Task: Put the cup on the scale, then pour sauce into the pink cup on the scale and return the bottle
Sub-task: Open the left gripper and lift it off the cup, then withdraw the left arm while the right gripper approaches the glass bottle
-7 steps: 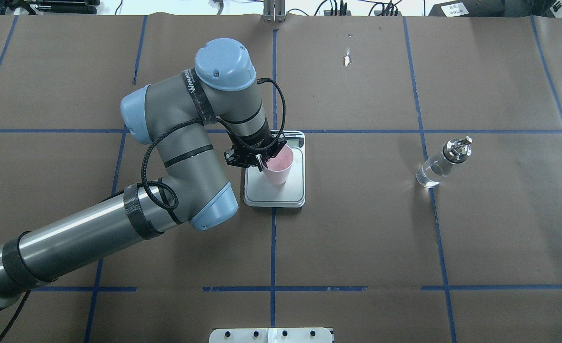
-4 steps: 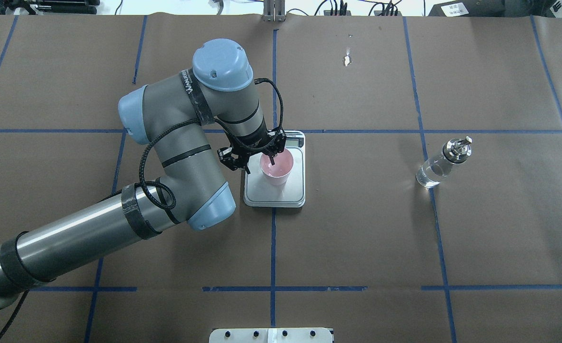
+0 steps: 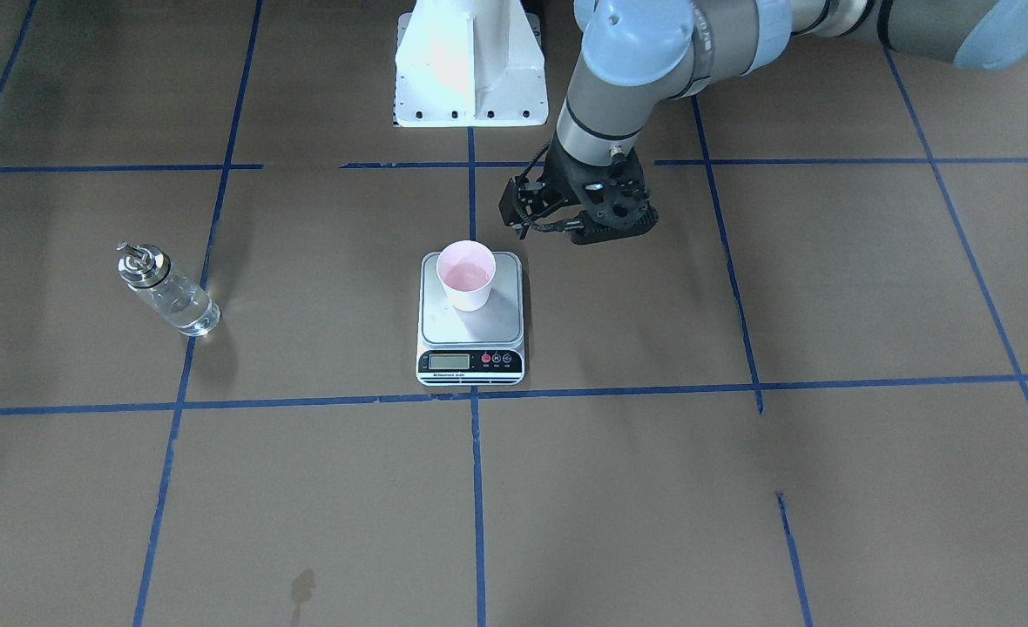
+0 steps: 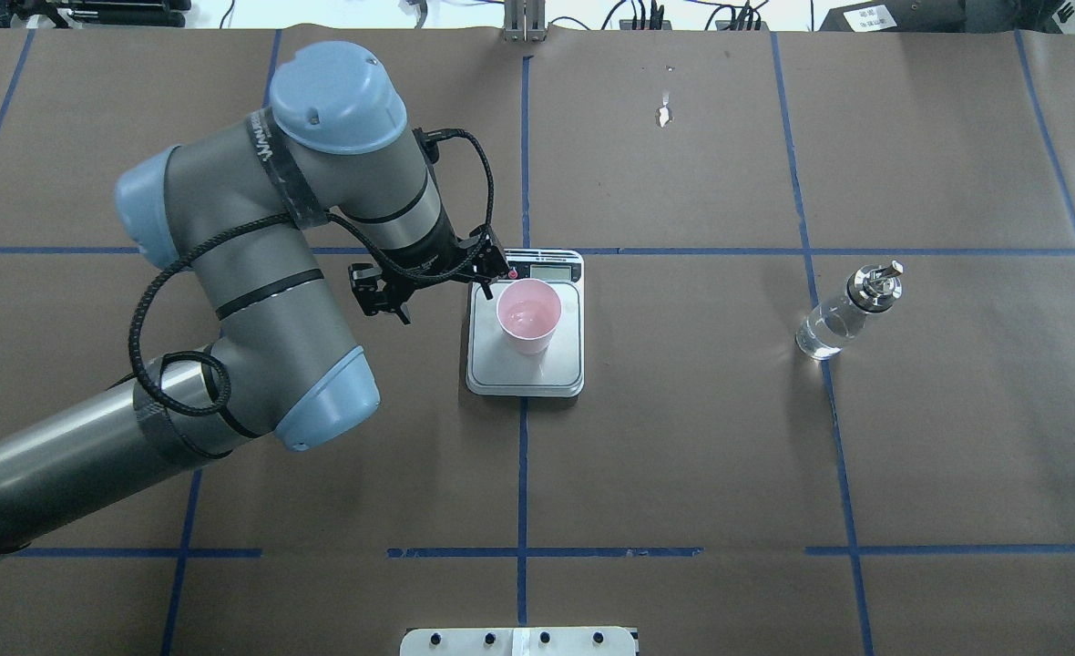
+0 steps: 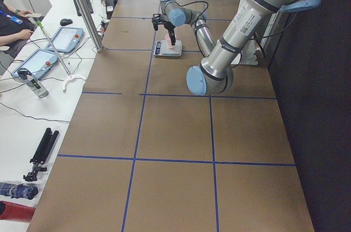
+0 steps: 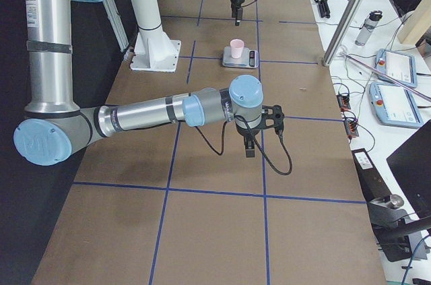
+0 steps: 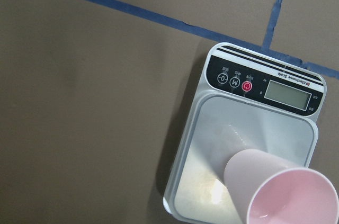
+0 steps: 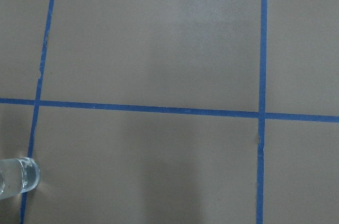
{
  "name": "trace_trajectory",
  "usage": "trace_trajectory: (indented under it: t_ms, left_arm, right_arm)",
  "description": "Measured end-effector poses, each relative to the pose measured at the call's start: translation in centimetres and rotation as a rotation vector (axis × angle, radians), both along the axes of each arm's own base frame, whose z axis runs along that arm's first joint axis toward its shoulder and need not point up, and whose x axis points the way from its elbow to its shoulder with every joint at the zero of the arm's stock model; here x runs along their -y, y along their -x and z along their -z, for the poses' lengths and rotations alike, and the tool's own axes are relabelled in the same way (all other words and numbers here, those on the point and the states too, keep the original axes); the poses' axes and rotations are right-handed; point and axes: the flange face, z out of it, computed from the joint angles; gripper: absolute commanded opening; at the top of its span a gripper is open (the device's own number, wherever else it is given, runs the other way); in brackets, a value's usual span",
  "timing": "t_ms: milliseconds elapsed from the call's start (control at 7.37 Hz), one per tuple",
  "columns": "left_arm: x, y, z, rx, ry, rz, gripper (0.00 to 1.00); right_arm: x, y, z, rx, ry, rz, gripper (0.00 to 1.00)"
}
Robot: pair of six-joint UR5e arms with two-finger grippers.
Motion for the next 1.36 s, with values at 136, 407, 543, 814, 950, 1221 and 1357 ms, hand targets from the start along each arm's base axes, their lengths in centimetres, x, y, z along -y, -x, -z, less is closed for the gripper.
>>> trace_trajectory:
  t_ms: [136,407,543,814,950,1221,1357]
  left_arm:
    - [-0.8,2.8,-1.2,0.0,-0.032,-0.006,1.0]
    - [-0.8,7.5,-3.1,0.017,-0.096,-0.013,1.0]
    - [-0.7,9.2,-3.7,0.023,-0.122,-0.013,1.0]
    - [-1.4,11.9,-4.5,0.022,-0.149,-0.003,1.0]
    - [-1.7,13.2,-5.0,0.024,-0.166,-0.002,1.0]
    - [-1.1,16.5,-7.0,0.053,-0.23,-0.017,1.0]
    - [-0.6,17.8,-8.2,0.072,-0.255,-0.028,1.0]
  right_arm:
    - [-0.6,2.0,2.2,-0.021,0.011,-0.018,1.0]
    - [-3.2,7.4,8.4,-0.038,0.04,-0.065,1.0]
    - [-5.2,9.8,11.4,-0.026,0.058,-0.084,1.0]
    - [-9.6,15.6,16.0,-0.036,0.1,-0.131,1.0]
    - [-11.6,19.2,17.5,-0.062,0.099,-0.153,1.0]
    - [-14.4,25.0,19.0,-0.067,0.066,-0.249,1.0]
    - [-15.5,26.6,19.1,-0.043,0.045,-0.28,1.0]
